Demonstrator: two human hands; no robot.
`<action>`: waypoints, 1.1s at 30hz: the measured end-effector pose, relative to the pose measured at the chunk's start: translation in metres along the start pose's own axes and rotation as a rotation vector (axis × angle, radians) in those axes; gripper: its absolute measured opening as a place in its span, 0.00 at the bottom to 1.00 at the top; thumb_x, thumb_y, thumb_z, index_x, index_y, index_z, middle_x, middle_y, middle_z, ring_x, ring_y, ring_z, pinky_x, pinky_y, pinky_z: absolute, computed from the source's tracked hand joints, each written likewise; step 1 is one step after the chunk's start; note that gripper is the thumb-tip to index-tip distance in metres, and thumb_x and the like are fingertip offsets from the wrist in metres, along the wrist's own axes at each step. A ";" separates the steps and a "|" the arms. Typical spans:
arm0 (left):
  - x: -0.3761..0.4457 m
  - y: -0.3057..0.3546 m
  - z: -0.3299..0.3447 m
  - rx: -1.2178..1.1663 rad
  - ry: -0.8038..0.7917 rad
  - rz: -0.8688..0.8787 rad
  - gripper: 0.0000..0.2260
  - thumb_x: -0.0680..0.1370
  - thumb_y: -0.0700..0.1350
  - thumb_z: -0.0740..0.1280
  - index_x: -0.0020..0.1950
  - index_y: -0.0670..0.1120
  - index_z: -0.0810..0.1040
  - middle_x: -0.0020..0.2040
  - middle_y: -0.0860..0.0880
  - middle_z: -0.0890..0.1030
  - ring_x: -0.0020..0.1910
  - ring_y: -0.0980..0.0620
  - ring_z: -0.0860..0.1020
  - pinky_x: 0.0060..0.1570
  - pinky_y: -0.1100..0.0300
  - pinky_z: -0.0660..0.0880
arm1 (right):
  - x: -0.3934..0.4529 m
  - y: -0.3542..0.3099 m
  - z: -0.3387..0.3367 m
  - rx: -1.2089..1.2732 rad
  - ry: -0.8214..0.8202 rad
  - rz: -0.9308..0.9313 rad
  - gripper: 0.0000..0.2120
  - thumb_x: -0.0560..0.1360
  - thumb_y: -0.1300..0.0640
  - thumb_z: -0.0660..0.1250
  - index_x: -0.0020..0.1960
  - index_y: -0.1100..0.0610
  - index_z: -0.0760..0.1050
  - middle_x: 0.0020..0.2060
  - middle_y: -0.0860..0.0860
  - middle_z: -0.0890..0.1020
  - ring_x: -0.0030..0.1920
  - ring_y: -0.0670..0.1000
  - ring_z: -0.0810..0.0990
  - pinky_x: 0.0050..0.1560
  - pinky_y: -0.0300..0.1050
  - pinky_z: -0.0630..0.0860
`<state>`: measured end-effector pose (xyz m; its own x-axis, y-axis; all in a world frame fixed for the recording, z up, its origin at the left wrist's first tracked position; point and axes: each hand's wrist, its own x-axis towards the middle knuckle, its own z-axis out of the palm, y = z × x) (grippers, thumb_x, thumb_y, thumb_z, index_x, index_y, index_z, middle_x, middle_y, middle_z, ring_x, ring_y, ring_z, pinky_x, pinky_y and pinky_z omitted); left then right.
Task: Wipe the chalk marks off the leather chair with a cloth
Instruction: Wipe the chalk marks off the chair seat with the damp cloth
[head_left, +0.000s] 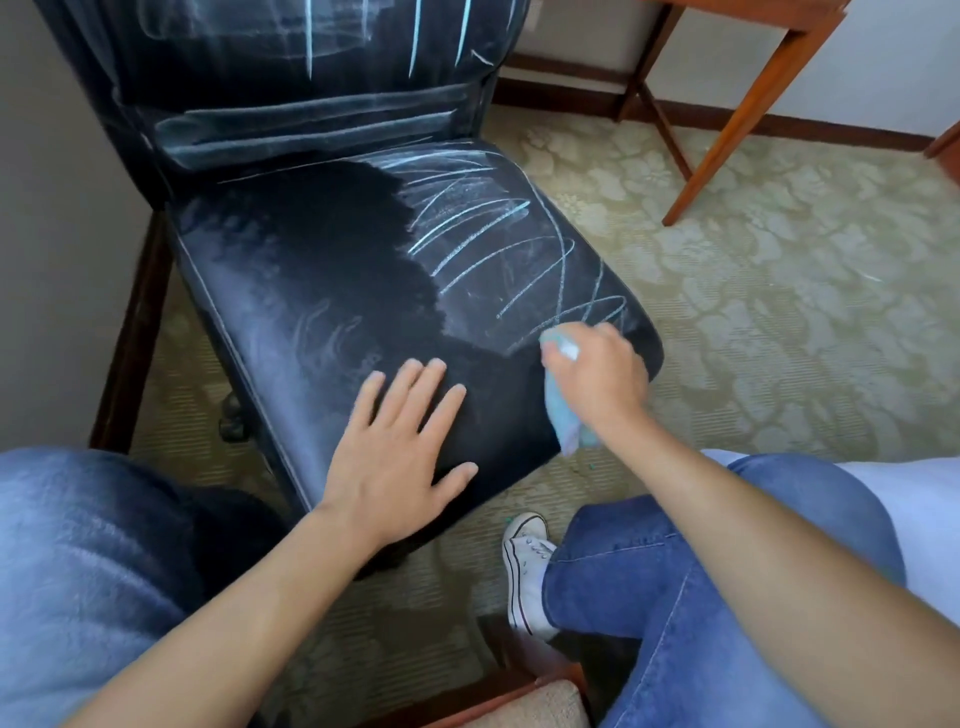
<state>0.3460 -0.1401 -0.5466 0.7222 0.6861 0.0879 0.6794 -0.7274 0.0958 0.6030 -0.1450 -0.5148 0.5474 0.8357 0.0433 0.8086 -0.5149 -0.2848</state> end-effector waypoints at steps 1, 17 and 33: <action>0.000 0.002 0.001 0.022 -0.037 -0.047 0.39 0.80 0.71 0.57 0.84 0.49 0.58 0.84 0.40 0.57 0.83 0.36 0.54 0.80 0.34 0.52 | 0.004 0.005 0.001 0.027 0.039 0.076 0.15 0.80 0.44 0.62 0.63 0.46 0.79 0.55 0.53 0.77 0.52 0.62 0.79 0.48 0.49 0.68; -0.033 -0.022 -0.001 0.064 -0.120 -0.007 0.48 0.76 0.75 0.56 0.85 0.44 0.56 0.85 0.42 0.54 0.84 0.36 0.50 0.80 0.35 0.53 | -0.072 0.004 0.012 0.046 -0.078 -0.296 0.12 0.77 0.43 0.64 0.59 0.39 0.77 0.48 0.46 0.73 0.39 0.54 0.78 0.41 0.48 0.76; -0.080 -0.053 -0.013 0.052 -0.127 0.057 0.45 0.77 0.71 0.60 0.85 0.46 0.54 0.86 0.44 0.52 0.85 0.39 0.48 0.81 0.37 0.55 | -0.034 0.085 -0.026 0.463 -0.199 0.327 0.11 0.71 0.46 0.70 0.51 0.44 0.74 0.47 0.47 0.81 0.47 0.52 0.81 0.48 0.50 0.78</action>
<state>0.2507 -0.1564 -0.5457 0.7678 0.6397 -0.0345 0.6407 -0.7667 0.0422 0.6590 -0.2228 -0.5156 0.6650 0.6905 -0.2846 0.4022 -0.6522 -0.6425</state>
